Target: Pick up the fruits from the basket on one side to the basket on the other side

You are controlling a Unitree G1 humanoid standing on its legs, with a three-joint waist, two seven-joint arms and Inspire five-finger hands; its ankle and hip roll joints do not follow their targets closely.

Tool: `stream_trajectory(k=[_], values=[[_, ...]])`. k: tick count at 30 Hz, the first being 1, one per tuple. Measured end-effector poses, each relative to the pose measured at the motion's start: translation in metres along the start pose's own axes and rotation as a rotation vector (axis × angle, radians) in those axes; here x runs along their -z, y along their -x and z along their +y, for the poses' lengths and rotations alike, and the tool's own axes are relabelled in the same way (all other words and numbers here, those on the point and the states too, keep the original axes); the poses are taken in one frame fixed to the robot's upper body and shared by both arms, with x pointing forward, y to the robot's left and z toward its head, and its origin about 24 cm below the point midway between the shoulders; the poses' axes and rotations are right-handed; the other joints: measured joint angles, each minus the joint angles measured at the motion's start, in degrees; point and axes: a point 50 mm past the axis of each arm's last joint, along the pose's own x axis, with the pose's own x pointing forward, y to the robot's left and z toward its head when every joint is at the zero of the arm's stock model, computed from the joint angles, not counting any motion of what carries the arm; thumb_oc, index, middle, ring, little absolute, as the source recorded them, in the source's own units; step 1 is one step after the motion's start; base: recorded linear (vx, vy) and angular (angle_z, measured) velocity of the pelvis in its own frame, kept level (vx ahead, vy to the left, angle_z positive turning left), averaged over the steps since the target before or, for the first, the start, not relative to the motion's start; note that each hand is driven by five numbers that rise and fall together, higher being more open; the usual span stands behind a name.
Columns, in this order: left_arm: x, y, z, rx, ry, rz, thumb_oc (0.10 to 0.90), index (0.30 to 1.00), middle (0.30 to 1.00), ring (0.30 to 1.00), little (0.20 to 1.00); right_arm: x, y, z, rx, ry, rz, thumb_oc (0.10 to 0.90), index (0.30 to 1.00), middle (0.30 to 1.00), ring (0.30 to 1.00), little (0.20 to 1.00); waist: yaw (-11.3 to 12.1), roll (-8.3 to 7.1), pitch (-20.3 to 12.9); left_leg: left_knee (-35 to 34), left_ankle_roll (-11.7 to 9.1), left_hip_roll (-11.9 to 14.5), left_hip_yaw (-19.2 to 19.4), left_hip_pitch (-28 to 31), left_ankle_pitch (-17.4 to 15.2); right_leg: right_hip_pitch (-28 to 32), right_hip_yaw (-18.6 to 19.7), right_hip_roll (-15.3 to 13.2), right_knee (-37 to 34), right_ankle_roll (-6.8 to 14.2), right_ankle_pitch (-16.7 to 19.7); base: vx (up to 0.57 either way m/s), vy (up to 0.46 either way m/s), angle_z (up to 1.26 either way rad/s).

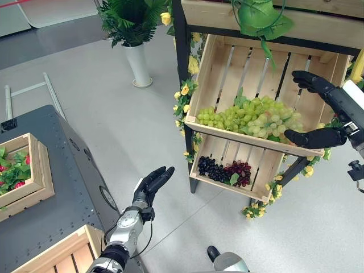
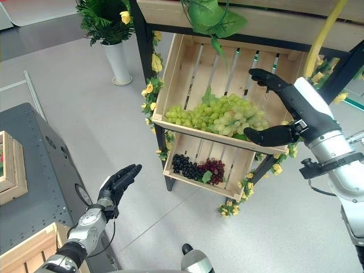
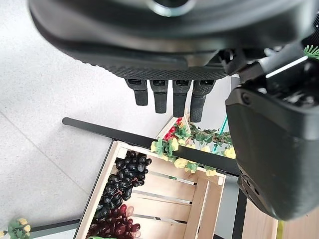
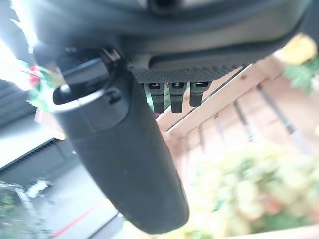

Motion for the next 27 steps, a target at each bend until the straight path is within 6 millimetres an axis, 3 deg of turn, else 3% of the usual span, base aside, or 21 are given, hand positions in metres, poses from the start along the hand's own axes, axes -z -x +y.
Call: stream_trajectory(k=[5, 9, 14, 17, 20, 24, 27], values=[[0.006, 0.003, 0.002, -0.009, 0.006, 0.014, 0.8, 0.9, 0.9, 0.9, 0.9, -0.012, 0.001, 0.014, -0.071, -0.11, -0.08, 0.8, 0.9, 0.9, 0.9, 0.9, 0.6, 0.03, -1.0, 0.0, 0.0, 0.0, -0.1, -0.1, 0.0, 0.0, -0.1, 0.0, 0.0, 0.0, 0.0, 0.0, -0.006, 0.0], [0.012, 0.006, -0.001, -0.01, 0.023, 0.029, 0.8, 0.9, 0.9, 0.9, 0.9, -0.007, 0.002, 0.037, -0.074, -0.273, -0.096, 0.8, 0.9, 0.9, 0.9, 0.9, 1.8, -0.26, -1.9, 0.0, 0.0, 0.1, -0.3, -0.2, 0.0, 0.1, -0.3, 0.0, 0.0, 0.0, 0.0, -0.01, -0.043, 0.03], [0.039, 0.018, -0.016, -0.017, 0.078, 0.091, 0.8, 0.9, 0.9, 0.9, 0.9, 0.002, 0.004, 0.101, -0.175, -0.508, -0.049, 0.8, 0.9, 0.9, 0.9, 0.9, 4.1, 0.23, -2.7, 0.0, 0.0, 0.1, -1.6, -0.7, 0.2, 0.1, -1.2, -0.1, 0.0, -0.2, -0.1, -0.01, -0.058, 0.11], [0.05, 0.025, -0.018, -0.028, 0.069, 0.128, 0.8, 0.9, 0.9, 0.9, 0.9, 0.008, 0.007, 0.128, -0.211, -0.6, -0.003, 0.8, 0.9, 0.9, 0.9, 0.9, 5.1, 0.17, -2.7, 0.0, 0.1, 0.2, -2.7, -1.1, 0.6, 0.3, -2.2, -0.1, 0.0, -0.3, -0.2, -0.01, -0.063, 0.2], [0.057, 0.03, -0.017, -0.054, 0.062, 0.143, 0.8, 0.9, 0.9, 0.9, 0.9, 0.014, 0.01, 0.153, -0.248, -0.672, 0.043, 0.8, 0.9, 0.9, 0.9, 0.9, 6.6, -0.08, -2.9, 0.0, 0.0, 0.2, -3.5, -1.3, 0.8, 0.4, -3.6, -0.1, 0.0, -0.4, -0.3, -0.01, -0.075, 0.15], [0.065, 0.033, -0.023, -0.071, 0.062, 0.151, 0.8, 0.9, 0.9, 0.9, 0.9, 0.02, 0.018, 0.211, -0.316, -0.835, 0.145, 0.8, 0.9, 0.9, 0.9, 0.9, 9.8, -0.29, -3.0, 0.0, 0.1, 0.2, -5.6, -1.8, 1.3, 0.7, -6.0, -0.3, 0.0, -0.6, -0.4, -0.04, -0.121, 0.22], [0.067, 0.034, -0.027, -0.06, 0.052, 0.157, 0.8, 0.9, 0.9, 0.9, 0.9, 0.023, 0.026, 0.241, -0.345, -0.926, 0.214, 0.8, 0.9, 0.9, 0.9, 0.9, 11.9, -0.33, -3.0, 0.0, 0.0, 0.1, -6.9, -2.4, 1.6, 0.8, -7.2, -0.5, 0.0, -0.7, -0.5, 0.01, -0.061, 0.23]])
